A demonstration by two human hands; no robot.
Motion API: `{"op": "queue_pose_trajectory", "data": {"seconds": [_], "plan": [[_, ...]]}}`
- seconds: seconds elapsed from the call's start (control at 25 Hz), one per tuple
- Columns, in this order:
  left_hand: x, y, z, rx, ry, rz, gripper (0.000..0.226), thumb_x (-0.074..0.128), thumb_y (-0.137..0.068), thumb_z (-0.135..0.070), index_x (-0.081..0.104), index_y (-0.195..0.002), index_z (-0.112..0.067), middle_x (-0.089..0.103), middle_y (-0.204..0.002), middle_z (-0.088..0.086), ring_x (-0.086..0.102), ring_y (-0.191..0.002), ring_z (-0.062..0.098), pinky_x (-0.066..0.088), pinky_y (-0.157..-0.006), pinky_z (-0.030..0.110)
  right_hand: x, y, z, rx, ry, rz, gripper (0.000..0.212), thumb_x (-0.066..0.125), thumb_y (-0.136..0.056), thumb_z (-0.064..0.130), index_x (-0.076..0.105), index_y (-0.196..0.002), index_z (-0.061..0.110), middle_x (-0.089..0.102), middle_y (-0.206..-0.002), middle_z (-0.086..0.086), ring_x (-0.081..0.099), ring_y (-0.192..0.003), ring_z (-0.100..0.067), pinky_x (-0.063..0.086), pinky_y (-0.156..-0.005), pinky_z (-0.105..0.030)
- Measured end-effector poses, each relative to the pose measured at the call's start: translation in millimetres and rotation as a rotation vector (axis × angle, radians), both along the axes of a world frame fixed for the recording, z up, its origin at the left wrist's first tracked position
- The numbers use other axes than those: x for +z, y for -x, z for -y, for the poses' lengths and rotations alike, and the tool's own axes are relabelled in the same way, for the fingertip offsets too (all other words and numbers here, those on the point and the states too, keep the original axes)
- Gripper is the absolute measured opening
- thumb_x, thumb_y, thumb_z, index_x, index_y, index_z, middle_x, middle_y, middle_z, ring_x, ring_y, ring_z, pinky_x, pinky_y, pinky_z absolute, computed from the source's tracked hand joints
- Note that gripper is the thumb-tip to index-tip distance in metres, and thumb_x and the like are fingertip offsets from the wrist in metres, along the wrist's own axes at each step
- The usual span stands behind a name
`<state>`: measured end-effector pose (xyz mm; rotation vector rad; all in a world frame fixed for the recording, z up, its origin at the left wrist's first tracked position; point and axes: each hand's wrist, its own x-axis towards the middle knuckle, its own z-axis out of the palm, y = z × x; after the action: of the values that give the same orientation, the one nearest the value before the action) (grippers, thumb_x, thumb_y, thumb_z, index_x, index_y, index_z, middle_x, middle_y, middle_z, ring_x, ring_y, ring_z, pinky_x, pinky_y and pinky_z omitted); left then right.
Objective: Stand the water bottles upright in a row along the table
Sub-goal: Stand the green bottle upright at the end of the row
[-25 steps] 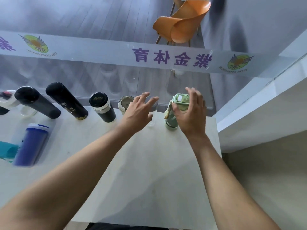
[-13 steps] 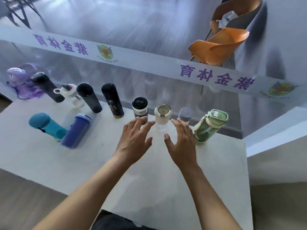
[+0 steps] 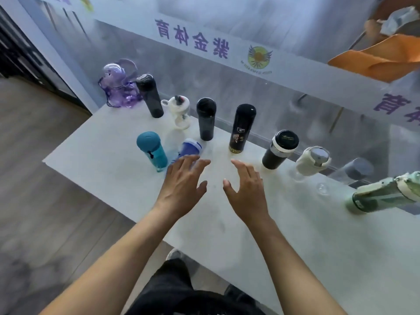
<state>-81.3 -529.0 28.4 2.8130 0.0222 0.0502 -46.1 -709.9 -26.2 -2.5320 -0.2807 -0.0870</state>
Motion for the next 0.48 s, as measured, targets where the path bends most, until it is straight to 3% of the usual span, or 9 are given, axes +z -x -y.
{"op": "queue_pose_trajectory", "data": {"seconds": [0.28,0.48], "plan": [[-18,-9,-119,-0.07,-0.001,-0.068,0.054,0.067,-0.088,-0.033,0.047,-0.139,-0.03,0.047,-0.146,0.004,0.042,-0.133,0.029,0.035,-0.108,0.042,-13,11,-104,-0.037,0.027,-0.072,0.055,0.064,-0.089,0.033,0.049,-0.141,0.022,0.058,-0.138,-0.002,0.056,-0.123,-0.023,0.042,-0.105,-0.038],[-23,-22,-149,-0.066,0.03,-0.032,0.047,0.068,-0.087,-0.027,0.055,-0.132,-0.024,0.052,-0.139,0.009,0.045,-0.128,0.032,0.038,-0.104,0.044,-19,2,-132,-0.06,0.022,-0.115,0.056,0.065,-0.089,0.034,0.051,-0.141,0.019,0.059,-0.136,-0.005,0.056,-0.122,-0.024,0.042,-0.105,-0.037]]}}
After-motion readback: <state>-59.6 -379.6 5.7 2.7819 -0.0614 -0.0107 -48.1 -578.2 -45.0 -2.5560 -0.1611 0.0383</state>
